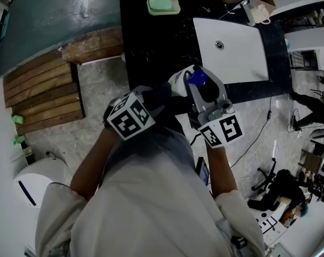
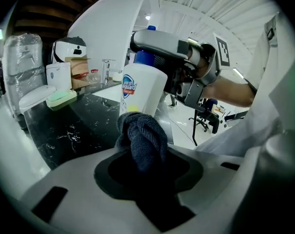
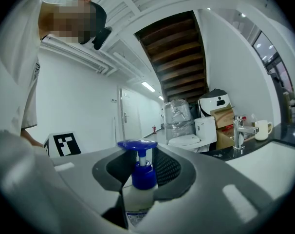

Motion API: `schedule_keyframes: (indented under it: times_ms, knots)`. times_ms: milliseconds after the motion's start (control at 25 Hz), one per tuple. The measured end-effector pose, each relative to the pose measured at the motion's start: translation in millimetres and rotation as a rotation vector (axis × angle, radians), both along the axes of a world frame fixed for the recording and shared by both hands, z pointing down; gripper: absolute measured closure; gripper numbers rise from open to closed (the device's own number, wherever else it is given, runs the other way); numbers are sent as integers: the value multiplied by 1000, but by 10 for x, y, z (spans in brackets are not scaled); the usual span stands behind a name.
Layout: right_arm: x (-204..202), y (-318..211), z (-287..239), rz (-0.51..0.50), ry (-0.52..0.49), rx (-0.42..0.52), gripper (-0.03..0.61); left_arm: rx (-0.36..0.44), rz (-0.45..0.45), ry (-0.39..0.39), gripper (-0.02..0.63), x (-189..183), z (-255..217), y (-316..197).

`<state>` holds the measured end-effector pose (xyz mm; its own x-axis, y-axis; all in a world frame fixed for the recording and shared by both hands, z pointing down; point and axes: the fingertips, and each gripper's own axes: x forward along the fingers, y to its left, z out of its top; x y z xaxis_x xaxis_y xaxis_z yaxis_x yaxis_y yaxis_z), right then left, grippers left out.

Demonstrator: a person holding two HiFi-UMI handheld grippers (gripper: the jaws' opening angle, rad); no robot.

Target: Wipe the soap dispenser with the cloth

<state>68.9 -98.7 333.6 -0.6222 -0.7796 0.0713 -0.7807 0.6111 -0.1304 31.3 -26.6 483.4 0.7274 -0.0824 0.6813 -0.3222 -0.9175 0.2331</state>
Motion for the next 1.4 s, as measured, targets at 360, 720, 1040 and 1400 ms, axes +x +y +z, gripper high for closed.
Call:
schedule_keyframes:
  times_ms: [360, 720, 1040, 1400]
  knots:
    - [-14, -10, -11, 52, 23, 14, 485, 37, 26, 44, 476, 53, -231, 86]
    - [-45, -30, 15, 114, 91, 38, 492, 59, -1, 110, 476, 57, -476, 28]
    - [-44, -87, -2, 99, 116, 30, 492, 87, -12, 202, 476, 97, -801, -11]
    - [-86, -47, 7, -14, 185, 11, 492, 80, -62, 364, 476, 83, -1074, -2]
